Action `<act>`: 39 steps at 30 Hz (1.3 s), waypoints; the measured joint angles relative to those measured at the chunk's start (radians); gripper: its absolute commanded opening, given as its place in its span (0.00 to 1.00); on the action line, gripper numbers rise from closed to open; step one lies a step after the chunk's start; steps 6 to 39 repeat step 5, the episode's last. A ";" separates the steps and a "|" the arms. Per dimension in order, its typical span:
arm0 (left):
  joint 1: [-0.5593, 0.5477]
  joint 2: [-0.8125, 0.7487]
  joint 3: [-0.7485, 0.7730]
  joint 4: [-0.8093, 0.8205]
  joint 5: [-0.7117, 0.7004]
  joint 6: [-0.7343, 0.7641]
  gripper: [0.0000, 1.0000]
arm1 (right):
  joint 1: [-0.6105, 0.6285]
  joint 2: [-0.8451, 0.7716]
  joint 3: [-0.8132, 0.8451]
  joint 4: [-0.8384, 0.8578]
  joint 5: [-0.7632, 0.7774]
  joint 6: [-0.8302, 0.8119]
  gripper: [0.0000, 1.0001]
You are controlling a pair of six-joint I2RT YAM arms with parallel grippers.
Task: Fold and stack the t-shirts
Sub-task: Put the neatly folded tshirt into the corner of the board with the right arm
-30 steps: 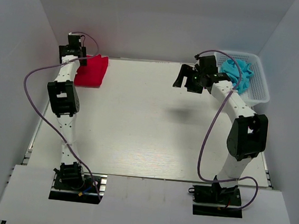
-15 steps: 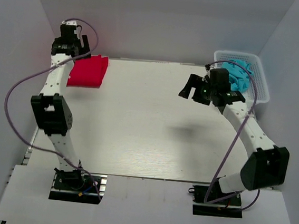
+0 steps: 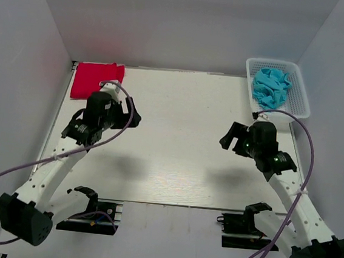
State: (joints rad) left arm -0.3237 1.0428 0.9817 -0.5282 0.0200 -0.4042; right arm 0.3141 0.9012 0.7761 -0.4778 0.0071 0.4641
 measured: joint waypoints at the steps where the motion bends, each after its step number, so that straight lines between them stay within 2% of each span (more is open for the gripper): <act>1: -0.013 -0.026 -0.020 -0.011 -0.006 -0.012 1.00 | 0.000 -0.015 -0.022 -0.002 0.002 0.006 0.90; 5: -0.039 -0.051 -0.036 -0.048 -0.062 -0.044 1.00 | 0.000 -0.050 -0.063 -0.011 0.003 0.023 0.90; 39: -0.039 -0.051 -0.036 -0.048 -0.062 -0.044 1.00 | 0.000 -0.050 -0.063 -0.011 0.003 0.023 0.90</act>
